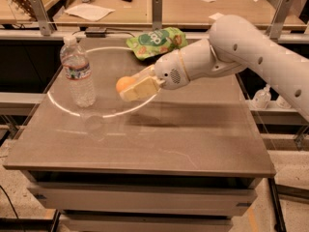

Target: Move orange near water bottle

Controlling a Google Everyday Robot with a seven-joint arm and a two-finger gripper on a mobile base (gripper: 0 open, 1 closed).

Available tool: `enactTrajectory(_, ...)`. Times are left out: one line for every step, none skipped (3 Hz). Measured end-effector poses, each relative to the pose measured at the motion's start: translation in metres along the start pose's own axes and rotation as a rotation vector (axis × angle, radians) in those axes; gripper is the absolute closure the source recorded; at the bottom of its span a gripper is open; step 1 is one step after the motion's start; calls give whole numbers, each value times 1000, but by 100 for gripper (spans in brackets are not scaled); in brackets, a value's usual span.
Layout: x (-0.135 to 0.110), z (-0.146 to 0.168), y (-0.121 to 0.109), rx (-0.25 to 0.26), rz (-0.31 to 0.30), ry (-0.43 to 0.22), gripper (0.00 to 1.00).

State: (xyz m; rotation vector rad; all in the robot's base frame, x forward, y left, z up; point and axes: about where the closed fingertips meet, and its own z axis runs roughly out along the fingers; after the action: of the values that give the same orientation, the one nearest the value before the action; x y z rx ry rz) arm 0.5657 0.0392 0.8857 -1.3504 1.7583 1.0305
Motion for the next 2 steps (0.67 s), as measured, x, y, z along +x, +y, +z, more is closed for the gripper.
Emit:
enactTrajectory(-24, 27, 0, -30, -30, -16, 100)
enactTrajectory(-41, 55, 6, -79, -61, -15, 100)
